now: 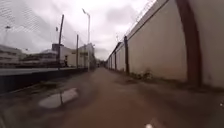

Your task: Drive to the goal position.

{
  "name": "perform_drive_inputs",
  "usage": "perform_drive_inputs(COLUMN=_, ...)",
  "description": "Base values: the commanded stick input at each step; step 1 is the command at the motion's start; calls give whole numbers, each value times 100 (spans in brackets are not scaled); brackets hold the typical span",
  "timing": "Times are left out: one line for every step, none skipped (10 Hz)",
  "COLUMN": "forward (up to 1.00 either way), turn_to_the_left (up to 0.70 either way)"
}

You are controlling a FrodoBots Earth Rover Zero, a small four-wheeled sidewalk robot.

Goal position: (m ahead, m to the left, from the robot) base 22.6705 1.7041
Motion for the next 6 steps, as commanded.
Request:
perform_drive_inputs(forward=70, turn_to_the_left=35)
perform_drive_inputs(forward=70, turn_to_the_left=32)
perform_drive_inputs(forward=70, turn_to_the_left=5)
perform_drive_inputs(forward=70, turn_to_the_left=0)
perform_drive_inputs(forward=70, turn_to_the_left=0)
perform_drive_inputs(forward=70, turn_to_the_left=0)
